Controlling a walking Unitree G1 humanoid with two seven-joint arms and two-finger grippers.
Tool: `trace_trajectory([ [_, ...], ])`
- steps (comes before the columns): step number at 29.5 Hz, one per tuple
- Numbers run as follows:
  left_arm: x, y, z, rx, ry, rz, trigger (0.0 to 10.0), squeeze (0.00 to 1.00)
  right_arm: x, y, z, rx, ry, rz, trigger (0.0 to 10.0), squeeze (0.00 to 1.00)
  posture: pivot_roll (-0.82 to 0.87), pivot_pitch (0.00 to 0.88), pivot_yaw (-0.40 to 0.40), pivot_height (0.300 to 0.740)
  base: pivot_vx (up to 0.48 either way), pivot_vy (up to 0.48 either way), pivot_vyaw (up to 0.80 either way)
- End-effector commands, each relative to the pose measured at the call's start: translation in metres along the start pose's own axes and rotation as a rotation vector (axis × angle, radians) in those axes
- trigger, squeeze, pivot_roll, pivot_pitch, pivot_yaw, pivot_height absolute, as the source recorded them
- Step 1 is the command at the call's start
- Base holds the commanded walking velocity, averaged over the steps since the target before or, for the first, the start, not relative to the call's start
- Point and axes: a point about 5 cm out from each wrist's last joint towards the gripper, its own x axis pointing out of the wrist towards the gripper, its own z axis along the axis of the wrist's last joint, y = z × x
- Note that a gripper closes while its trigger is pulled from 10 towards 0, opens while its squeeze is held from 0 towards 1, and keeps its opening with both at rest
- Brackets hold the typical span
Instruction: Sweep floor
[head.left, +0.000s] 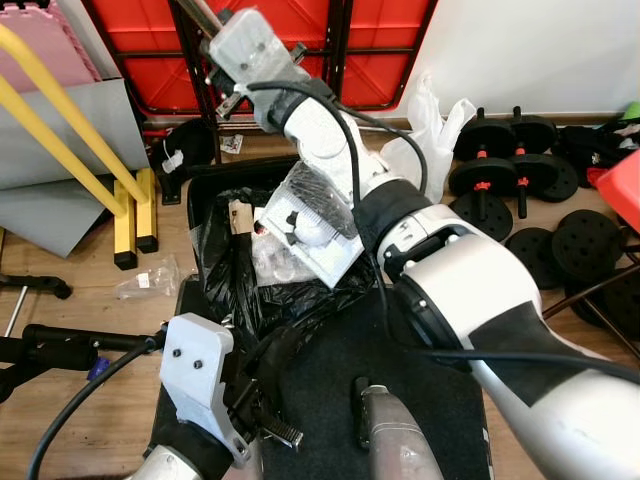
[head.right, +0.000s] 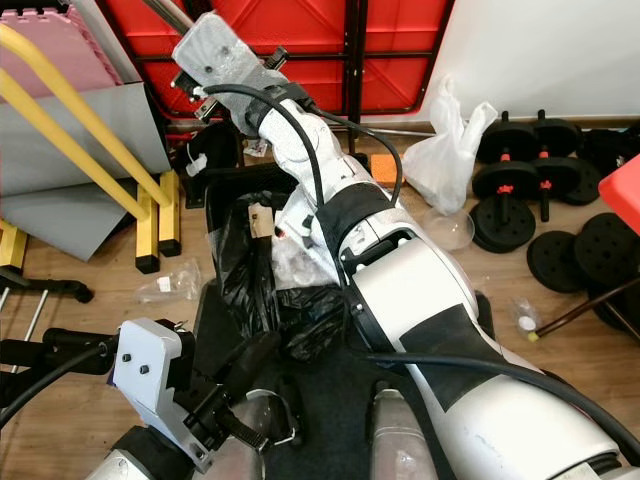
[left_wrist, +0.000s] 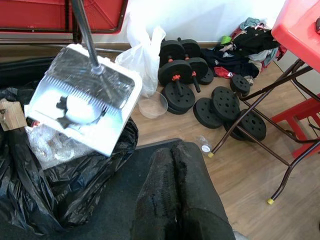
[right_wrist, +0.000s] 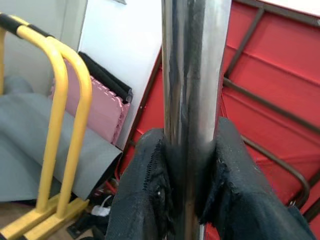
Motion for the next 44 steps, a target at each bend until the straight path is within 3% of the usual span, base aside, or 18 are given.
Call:
trace_trajectory([
  [1,-0.001,0.001,-0.005,-0.004,0.031,0.026,10.0,0.00,0.008,-0.003,0.026,-0.016,-0.121,-0.003,10.0,0.00,-0.03,0.308,-0.039,0.730,0.000,0.000,0.00],
  [10,0.000,0.002,-0.006,-0.002,0.030,0.029,10.0,0.00,0.004,-0.015,0.034,0.063,-0.202,-0.048,10.0,0.00,-0.03,0.300,-0.036,0.710,0.000,0.000,0.00],
  [13,0.000,0.003,-0.007,-0.001,0.030,0.031,10.0,0.00,0.000,-0.026,0.035,0.077,-0.221,-0.087,10.0,0.00,-0.03,0.293,-0.025,0.700,0.000,0.000,0.00],
  [19,0.000,0.005,-0.008,0.003,0.034,0.030,10.0,0.00,-0.008,-0.046,0.029,0.058,-0.215,-0.155,10.0,0.00,-0.04,0.288,-0.019,0.680,0.000,0.000,0.00],
  [28,-0.001,0.008,-0.009,0.008,0.038,0.035,10.0,0.00,-0.014,-0.055,0.022,0.057,-0.192,-0.178,10.0,0.00,-0.03,0.282,-0.012,0.660,0.000,0.000,0.00],
  [44,-0.002,0.009,-0.009,0.013,0.044,0.036,10.0,0.00,-0.016,-0.065,0.028,-0.041,-0.199,-0.164,10.0,0.00,-0.02,0.285,-0.005,0.615,0.000,0.000,0.00],
])
